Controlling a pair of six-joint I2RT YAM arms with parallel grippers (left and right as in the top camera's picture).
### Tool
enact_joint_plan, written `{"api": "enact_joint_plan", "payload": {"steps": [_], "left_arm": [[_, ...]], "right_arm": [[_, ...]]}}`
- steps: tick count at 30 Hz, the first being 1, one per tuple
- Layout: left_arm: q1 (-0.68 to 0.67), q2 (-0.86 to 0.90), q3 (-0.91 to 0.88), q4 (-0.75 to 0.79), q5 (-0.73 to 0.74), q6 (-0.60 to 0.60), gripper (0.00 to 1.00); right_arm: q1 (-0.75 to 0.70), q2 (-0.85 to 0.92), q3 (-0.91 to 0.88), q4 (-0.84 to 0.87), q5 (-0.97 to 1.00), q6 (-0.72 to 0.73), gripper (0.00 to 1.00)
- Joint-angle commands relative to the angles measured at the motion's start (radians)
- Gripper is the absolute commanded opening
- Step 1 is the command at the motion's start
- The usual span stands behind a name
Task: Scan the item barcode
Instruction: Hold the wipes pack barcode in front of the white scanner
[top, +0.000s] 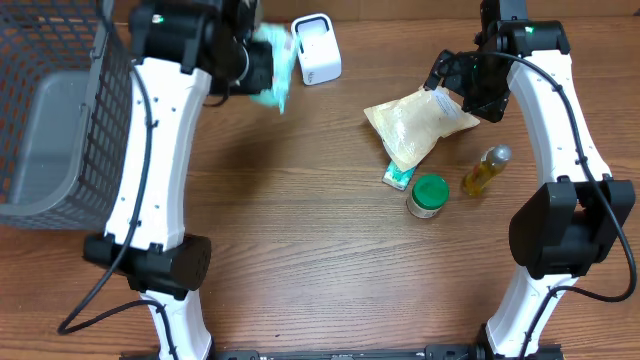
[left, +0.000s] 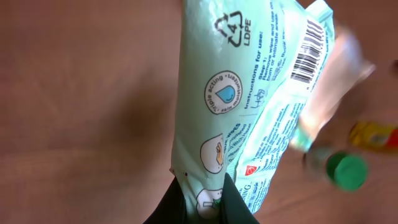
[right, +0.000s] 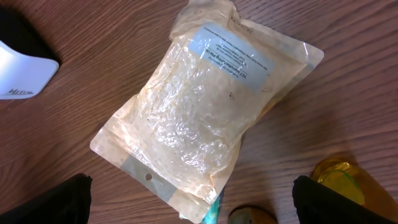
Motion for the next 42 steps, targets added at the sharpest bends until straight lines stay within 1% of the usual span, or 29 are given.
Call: {"api": "enact_joint_plan", "payload": {"steps": [1,7,13,15,19,26,29,35,42], "left_arm": [[0.000,-0.034,0.123,0.047,-0.056,-0.047,0.04],[-0.003,-0.031,0.133,0.197,-0.154,-0.049,0.04],[-0.032,0.006,0.132,0.282,-0.348,-0.048,0.04],[-0.039,0.022,0.132,0.293,-0.389,-0.048,0.04],[-0.040,0.067,0.132,0.314,-0.431,-0.025,0.04],[-0.061,0.195,0.132,0.368,-0.534,0.061,0.04],[-0.061,0.233,0.132,0.373,-0.567,0.064,0.04],[-0.061,0.297,0.132,0.394,-0.572,0.065,0.04],[-0.062,0.309,0.132,0.426,-0.616,0.072,0.04]], "right_arm": [[0.003,-0.007,0.028,0.003,-0.005,0.000,1.00],[0.003,-0.007,0.028,0.003,-0.005,0.000,1.00],[0.003,-0.007,0.028,0.003,-0.005,0.000,1.00],[0.003,-0.007,0.028,0.003,-0.005,0.000,1.00],[0.003,-0.007,0.028,0.003,-0.005,0.000,1.00],[0.003,-0.007,0.028,0.003,-0.005,0.000,1.00],[0.003,-0.007,0.028,0.003,-0.005,0.000,1.00],[0.003,-0.007,0.028,0.003,-0.005,0.000,1.00],[0.003,-0.007,0.028,0.003,-0.005,0.000,1.00]]}}
